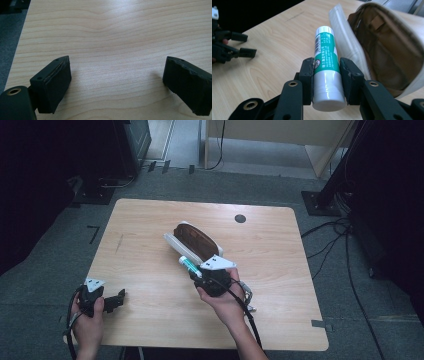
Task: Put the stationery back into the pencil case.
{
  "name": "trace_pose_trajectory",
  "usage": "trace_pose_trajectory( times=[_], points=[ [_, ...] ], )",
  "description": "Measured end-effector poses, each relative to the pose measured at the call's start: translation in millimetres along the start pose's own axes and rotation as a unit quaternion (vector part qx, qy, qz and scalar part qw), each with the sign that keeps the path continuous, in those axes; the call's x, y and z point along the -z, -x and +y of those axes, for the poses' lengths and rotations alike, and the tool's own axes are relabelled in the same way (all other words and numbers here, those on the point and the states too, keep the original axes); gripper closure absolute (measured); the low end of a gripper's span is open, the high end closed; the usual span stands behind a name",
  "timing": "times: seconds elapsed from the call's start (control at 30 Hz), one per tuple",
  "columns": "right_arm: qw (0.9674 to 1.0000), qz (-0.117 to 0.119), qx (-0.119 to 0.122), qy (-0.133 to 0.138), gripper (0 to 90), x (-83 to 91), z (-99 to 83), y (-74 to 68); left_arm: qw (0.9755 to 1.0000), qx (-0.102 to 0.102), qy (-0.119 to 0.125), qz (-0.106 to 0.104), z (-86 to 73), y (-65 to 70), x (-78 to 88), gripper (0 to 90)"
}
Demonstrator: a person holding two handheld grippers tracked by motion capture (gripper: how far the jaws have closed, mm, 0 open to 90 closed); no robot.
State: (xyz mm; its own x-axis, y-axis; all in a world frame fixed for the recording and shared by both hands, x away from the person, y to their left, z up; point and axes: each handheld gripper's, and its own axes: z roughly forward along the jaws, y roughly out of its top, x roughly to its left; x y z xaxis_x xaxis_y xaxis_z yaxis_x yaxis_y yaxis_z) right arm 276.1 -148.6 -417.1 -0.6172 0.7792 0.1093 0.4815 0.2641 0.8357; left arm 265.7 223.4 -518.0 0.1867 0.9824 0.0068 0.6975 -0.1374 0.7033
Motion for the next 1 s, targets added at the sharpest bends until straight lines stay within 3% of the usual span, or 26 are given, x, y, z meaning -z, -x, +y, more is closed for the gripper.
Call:
trace_pose_trajectory(
  times=[0.53, 1.0],
  points=[
    [0.9994, -0.023, -0.004, 0.026, 65.3, 8.9, 34.5, 26.6, 1.0000, 0.000, 0.000, 0.000, 0.0, -0.1, 0.0, 8.4],
    [0.9991, -0.038, -0.011, 0.018, 65.3, -15.6, 40.6, 48.5, 1.0000, 0.000, 0.000, 0.000, -0.1, -0.1, 0.0, 8.5]
  ],
)
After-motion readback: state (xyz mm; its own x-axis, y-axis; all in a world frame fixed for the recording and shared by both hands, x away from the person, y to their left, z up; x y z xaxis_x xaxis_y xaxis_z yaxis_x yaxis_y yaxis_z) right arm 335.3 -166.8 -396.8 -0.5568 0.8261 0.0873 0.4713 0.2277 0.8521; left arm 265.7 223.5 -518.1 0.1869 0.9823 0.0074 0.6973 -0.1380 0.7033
